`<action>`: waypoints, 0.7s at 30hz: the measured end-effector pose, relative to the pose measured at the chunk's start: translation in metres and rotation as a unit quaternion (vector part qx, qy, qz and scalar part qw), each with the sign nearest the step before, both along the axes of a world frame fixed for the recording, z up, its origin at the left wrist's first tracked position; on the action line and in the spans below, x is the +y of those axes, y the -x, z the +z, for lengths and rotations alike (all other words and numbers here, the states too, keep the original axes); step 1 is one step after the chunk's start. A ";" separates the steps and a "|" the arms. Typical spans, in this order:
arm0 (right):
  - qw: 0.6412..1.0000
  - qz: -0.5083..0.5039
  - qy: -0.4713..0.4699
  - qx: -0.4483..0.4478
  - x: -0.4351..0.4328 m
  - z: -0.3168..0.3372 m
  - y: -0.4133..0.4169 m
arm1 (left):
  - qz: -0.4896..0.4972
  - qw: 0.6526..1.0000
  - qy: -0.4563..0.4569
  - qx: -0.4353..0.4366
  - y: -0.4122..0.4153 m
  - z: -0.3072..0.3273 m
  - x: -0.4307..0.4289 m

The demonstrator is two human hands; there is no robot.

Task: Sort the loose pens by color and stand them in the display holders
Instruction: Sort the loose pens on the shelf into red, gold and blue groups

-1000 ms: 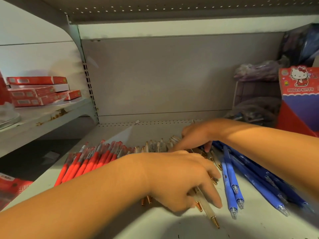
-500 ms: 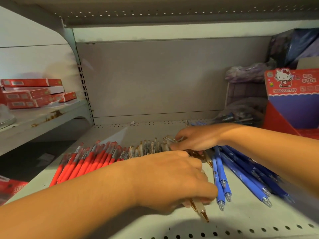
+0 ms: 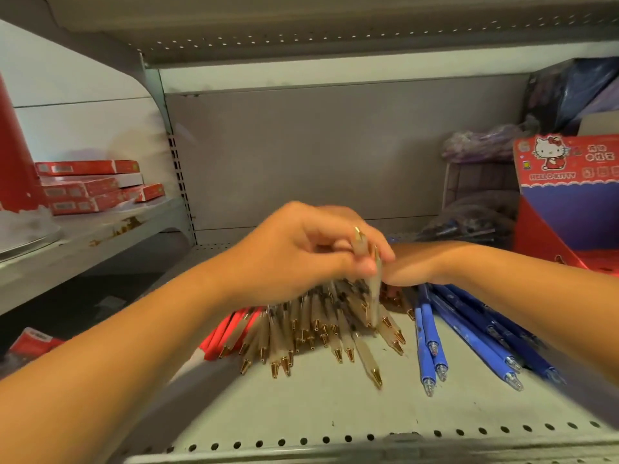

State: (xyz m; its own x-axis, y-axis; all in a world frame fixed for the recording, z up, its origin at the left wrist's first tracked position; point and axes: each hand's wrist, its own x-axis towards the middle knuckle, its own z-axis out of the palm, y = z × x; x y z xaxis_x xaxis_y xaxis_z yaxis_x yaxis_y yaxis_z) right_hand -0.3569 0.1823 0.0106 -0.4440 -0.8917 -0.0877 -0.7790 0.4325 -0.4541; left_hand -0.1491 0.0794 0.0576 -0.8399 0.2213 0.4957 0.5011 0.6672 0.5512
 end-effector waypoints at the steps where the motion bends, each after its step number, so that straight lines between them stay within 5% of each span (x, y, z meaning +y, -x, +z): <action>1: 1.000 -0.002 0.008 -0.001 -0.002 0.000 0.001 | 0.001 0.999 -0.054 0.005 0.001 0.001 -0.004; 5: 0.999 -0.038 -0.004 -0.016 -0.001 0.002 0.003 | 0.043 0.983 -0.160 0.078 0.004 0.002 -0.017; 9: 0.997 -0.077 -0.009 0.025 -0.004 0.001 0.007 | 0.133 0.983 0.106 0.071 0.008 -0.018 -0.028; 11: 0.995 -0.086 -0.014 0.044 -0.011 0.001 0.010 | 0.145 0.940 0.306 0.031 0.012 -0.029 -0.027; 13: 0.993 -0.098 -0.040 0.048 -0.017 0.003 0.010 | 0.133 0.908 0.397 -0.028 0.016 -0.038 -0.024; 21: 0.979 -0.106 -0.137 0.103 -0.057 0.003 -0.005 | 0.145 0.918 0.342 -0.138 0.012 -0.049 -0.014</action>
State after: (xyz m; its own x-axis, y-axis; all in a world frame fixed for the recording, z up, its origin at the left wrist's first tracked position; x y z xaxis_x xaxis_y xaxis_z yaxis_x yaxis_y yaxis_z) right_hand -0.3523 0.1252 0.0136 -0.6506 -0.7326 -0.2002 -0.7207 0.6787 -0.1416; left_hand -0.1606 0.0656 0.0085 -0.9854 0.1484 0.0839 0.1516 0.9879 0.0331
